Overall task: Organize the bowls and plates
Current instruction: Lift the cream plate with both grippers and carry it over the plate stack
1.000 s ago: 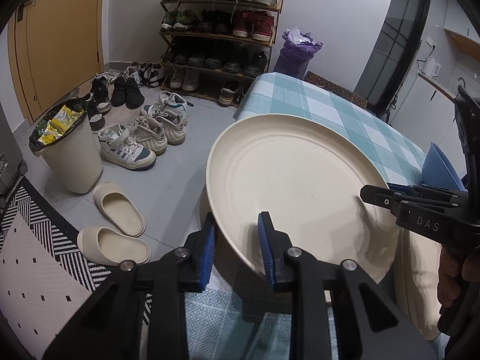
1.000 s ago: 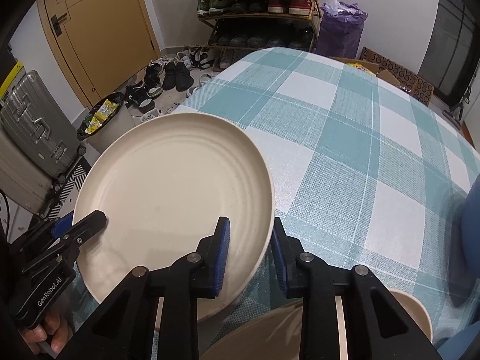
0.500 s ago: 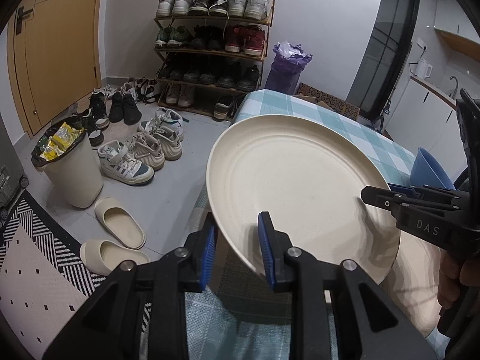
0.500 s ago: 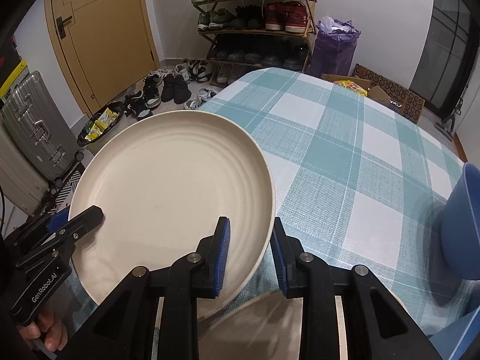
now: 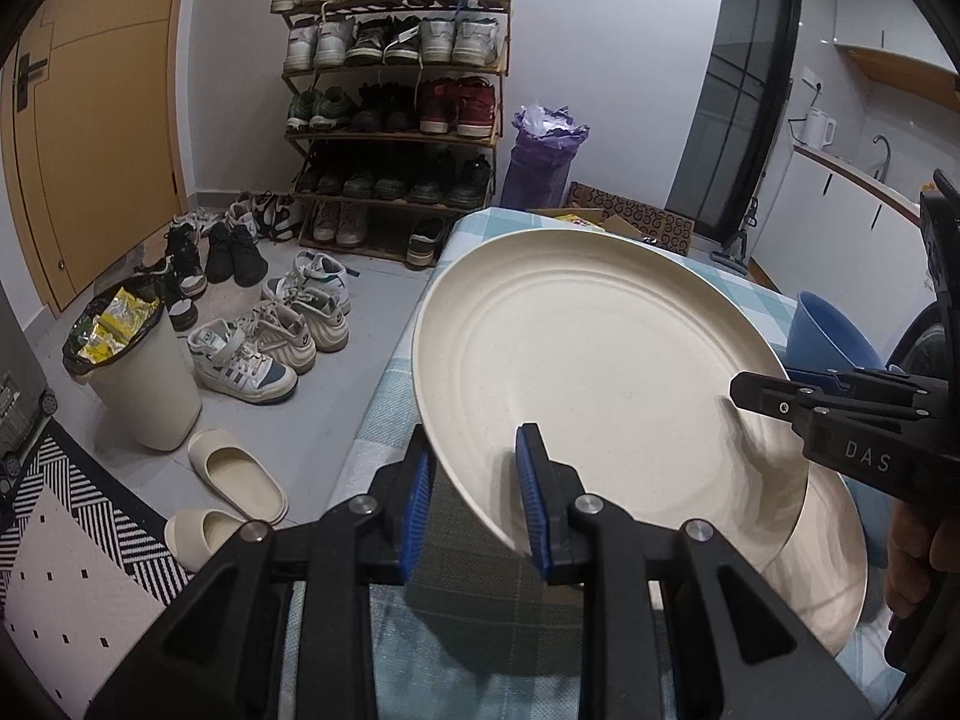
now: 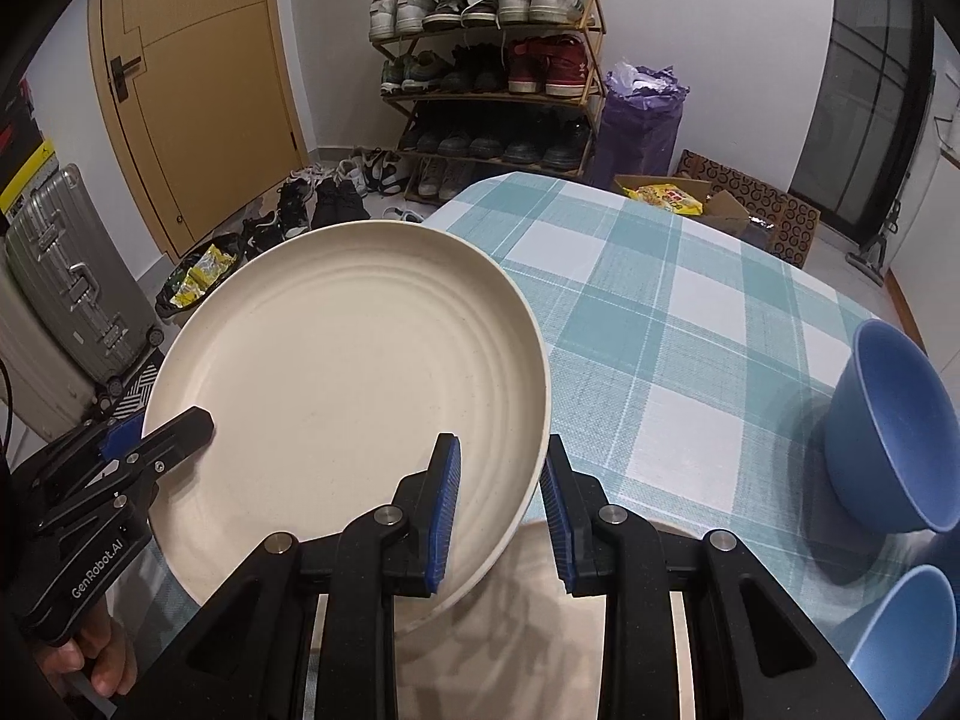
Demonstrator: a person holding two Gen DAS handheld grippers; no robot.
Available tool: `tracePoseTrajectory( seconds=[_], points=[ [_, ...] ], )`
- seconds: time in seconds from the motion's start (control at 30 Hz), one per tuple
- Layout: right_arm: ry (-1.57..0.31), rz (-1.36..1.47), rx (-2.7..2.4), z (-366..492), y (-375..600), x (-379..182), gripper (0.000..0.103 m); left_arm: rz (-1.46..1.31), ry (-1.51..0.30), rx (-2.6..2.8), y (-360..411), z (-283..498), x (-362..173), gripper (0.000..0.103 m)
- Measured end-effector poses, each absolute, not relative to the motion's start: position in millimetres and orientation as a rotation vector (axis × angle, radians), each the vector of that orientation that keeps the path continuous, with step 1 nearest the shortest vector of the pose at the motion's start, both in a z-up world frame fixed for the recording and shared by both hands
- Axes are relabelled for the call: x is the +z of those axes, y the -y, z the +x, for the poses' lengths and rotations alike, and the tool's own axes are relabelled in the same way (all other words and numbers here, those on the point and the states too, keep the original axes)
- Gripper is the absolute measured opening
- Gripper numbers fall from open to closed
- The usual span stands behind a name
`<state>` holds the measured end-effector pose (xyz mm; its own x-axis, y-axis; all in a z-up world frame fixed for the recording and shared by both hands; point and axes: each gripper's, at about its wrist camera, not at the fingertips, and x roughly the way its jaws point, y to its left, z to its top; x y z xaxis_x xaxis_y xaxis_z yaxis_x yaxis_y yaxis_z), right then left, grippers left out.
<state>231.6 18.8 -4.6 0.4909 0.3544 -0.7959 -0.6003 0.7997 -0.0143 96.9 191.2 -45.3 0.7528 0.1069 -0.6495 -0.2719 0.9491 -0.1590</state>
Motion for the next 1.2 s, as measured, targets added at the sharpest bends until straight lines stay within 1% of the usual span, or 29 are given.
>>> tracePoseTrajectory(
  seconds=[0.43,0.8,1.2],
  points=[
    [-0.852,-0.268,0.533,207.4,27.8,19.7,0.027,-0.199,-0.677,0.138,-157.9,94.8,-29.3,0.025],
    [-0.857,-0.233,0.475,192.0,63.7,26.5,0.027,-0.159,-0.689,0.078,-134.0,93.8,-26.6,0.026],
    [-0.86,-0.216,0.418,172.9,91.0,21.5,0.027,-0.129,-0.705,0.035,-114.1,94.7,-28.6,0.026]
  ],
)
